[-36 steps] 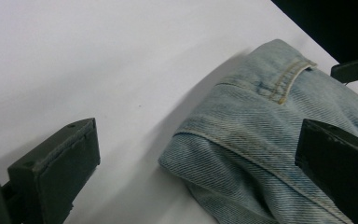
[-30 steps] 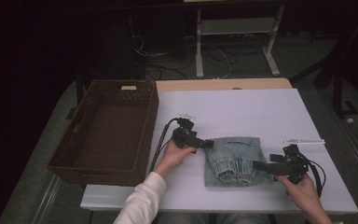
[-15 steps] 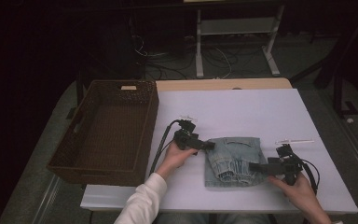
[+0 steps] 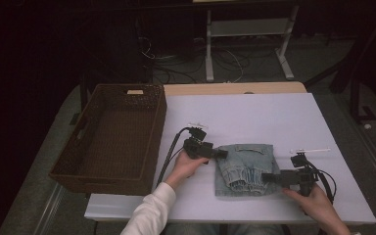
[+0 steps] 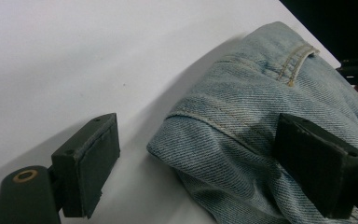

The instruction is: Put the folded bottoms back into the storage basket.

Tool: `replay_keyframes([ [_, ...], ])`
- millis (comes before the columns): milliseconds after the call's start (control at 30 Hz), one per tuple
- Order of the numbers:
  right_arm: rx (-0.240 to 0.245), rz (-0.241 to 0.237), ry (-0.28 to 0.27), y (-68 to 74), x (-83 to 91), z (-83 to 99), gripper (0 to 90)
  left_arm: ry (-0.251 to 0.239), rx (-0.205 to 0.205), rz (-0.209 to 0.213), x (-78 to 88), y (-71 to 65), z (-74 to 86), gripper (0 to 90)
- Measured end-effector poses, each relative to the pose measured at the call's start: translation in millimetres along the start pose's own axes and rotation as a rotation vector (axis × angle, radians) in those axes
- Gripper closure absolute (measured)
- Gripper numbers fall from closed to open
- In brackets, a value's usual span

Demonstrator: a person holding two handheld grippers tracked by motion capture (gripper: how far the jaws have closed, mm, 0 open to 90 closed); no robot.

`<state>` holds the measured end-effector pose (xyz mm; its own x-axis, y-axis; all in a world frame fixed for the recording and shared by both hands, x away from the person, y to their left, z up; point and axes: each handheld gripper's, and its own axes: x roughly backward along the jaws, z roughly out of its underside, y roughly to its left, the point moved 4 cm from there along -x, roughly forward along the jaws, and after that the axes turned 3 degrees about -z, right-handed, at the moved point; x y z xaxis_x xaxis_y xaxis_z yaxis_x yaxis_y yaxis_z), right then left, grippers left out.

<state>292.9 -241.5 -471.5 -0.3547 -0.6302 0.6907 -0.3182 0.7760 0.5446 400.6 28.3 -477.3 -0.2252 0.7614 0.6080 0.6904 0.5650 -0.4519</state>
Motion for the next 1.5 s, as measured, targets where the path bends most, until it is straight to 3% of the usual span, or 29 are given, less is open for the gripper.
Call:
replay_keyframes([
  [133,-0.012,-0.018,0.046,5.6,-1.0,-0.5,16.2,-0.006,-0.001,0.0,-1.1,-1.9,1.3,18.3],
  [167,-0.012,-0.023,0.055,7.4,-1.4,-0.9,18.5,-0.005,0.0,0.006,-1.6,-2.7,1.8,20.7],
  [200,-0.011,-0.02,0.065,8.6,-2.0,-1.6,20.4,0.002,0.013,0.044,-2.5,-3.6,2.8,24.8],
  [233,-0.014,-0.012,0.078,10.0,-2.5,-2.5,23.4,-0.003,0.022,0.051,-3.4,-3.7,3.6,30.1],
  [300,-0.017,-0.028,0.086,11.6,-3.3,-3.1,27.4,-0.011,0.024,0.054,-3.2,-3.5,4.4,31.1],
  [567,0.007,-0.072,0.087,16.4,-2.8,-5.1,52.6,0.005,0.047,0.075,-3.5,-3.0,5.3,43.1],
  [633,0.015,-0.073,0.081,17.2,-2.0,-5.5,55.7,-0.01,0.052,0.084,-3.1,-2.1,6.3,46.7],
  [733,0.029,-0.079,0.069,17.7,0.2,-5.3,60.0,-0.047,0.097,0.098,-2.1,2.1,9.1,56.7],
  [833,0.047,-0.09,0.06,18.3,2.4,-5.1,62.7,-0.061,0.105,0.1,-1.2,4.2,10.0,69.1],
  [967,0.065,-0.1,0.055,18.9,4.1,-4.6,63.9,-0.068,0.089,0.085,-0.6,1.7,9.1,75.2],
  [1300,0.085,-0.118,0.041,20.2,10.7,-3.5,65.7,-0.089,0.045,0.071,6.2,-6.9,1.9,78.0],
  [1500,0.102,-0.122,0.023,22.3,15.5,-4.7,66.4,-0.111,0.039,0.076,11.6,-10.6,-2.4,78.1],
])
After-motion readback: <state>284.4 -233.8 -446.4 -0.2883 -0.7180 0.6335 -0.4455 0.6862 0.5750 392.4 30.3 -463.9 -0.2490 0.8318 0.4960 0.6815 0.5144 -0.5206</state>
